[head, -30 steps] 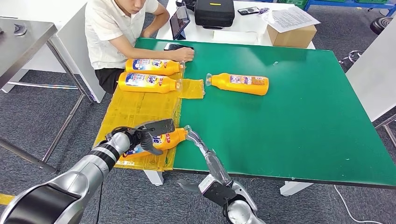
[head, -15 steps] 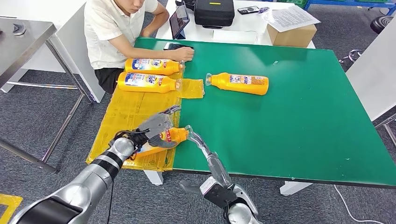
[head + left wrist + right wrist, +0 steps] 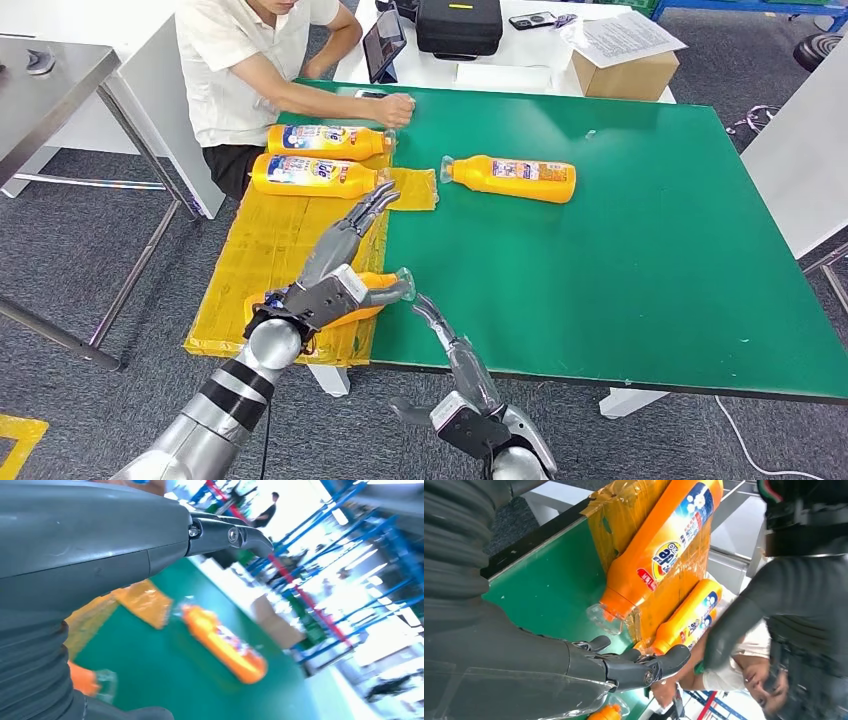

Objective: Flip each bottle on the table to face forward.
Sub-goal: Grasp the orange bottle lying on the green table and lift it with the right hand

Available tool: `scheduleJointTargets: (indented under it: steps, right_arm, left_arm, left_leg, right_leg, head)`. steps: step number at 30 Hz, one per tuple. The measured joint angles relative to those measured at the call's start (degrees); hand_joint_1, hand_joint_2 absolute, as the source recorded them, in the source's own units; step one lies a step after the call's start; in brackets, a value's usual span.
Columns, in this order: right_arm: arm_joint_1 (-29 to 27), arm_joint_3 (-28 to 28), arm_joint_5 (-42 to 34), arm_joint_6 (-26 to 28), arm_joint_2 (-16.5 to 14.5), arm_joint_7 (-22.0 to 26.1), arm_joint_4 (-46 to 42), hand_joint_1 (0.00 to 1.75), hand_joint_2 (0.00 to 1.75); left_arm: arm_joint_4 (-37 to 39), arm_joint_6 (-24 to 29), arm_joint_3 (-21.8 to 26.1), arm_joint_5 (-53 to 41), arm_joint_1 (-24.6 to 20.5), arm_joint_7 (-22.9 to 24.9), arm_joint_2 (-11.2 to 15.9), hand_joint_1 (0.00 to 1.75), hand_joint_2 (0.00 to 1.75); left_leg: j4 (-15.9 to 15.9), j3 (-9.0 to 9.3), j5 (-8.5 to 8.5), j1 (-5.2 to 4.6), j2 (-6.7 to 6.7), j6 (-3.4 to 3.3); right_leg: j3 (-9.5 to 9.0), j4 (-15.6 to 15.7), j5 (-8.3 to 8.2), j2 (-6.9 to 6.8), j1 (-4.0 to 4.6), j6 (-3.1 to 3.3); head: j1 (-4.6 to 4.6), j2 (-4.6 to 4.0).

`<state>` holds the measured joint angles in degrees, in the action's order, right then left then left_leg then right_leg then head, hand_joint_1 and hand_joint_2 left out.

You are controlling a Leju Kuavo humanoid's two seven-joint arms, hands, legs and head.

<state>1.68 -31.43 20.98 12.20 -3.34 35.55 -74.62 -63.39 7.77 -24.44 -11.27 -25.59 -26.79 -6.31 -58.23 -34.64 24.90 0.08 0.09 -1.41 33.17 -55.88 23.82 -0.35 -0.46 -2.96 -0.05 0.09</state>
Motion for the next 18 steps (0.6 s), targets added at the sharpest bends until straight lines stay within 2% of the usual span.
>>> scheduleJointTargets:
  steps: [3,7,8,12,16,18]
  right_arm:
    - [-0.36,0.17,0.06,0.12,0.11,0.0,-0.43,0.0,1.75]
    - [-1.17,1.02,-2.02,0.77,0.36,-1.65,-1.2,0.0,0.0]
    - [-1.68,1.82,-4.06,1.09,0.41,-2.87,-1.57,0.0,0.0]
    - [-4.75,8.62,-9.38,6.27,0.78,-6.35,-3.7,0.0,1.75]
    - [-6.88,15.33,-4.87,14.62,1.1,-8.52,-6.77,0.0,1.75]
    - [-7.32,18.49,4.33,19.74,1.24,-8.61,-8.27,0.0,1.75]
  left_arm:
    - [-3.38,0.32,-1.14,0.52,1.48,0.02,-0.1,0.0,1.75]
    - [-6.41,0.5,-1.57,5.38,3.41,0.46,-0.42,0.0,1.75]
    - [-7.44,0.6,-1.56,8.02,4.56,0.93,-0.67,0.0,1.75]
    - [-12.06,1.68,-1.7,19.22,12.71,1.42,-2.14,0.0,1.75]
    - [-14.52,1.69,-2.45,23.59,19.5,0.55,-2.68,0.0,1.75]
    - [-15.13,1.65,-2.82,24.15,21.46,0.04,-2.82,0.0,1.75]
  left_leg:
    - [0.0,-0.01,0.0,0.0,0.0,0.0]
    - [0.0,0.0,0.0,0.0,0.0,0.0]
    - [0.0,0.01,0.0,-0.01,0.0,0.0]
    - [0.0,-0.07,0.04,-0.08,0.0,-0.03]
    - [0.0,-0.17,0.08,-0.18,0.0,-0.06]
    - [0.0,-0.21,0.08,-0.19,0.0,-0.08]
  right_leg:
    - [0.01,0.01,0.0,0.0,0.0,0.0]
    - [0.0,0.02,0.0,0.0,0.0,0.0]
    - [0.0,0.03,0.0,0.0,0.0,0.0]
    - [0.06,0.04,0.01,0.0,-0.08,-0.01]
    - [0.18,0.07,0.02,0.0,-0.17,-0.02]
    - [0.24,0.07,0.02,0.0,-0.17,-0.03]
  head:
    - [0.0,0.0]
    - [-0.01,0.0]
    - [-0.01,0.0]
    - [0.0,0.0]
    - [-0.02,0.0]
    - [-0.02,0.0]
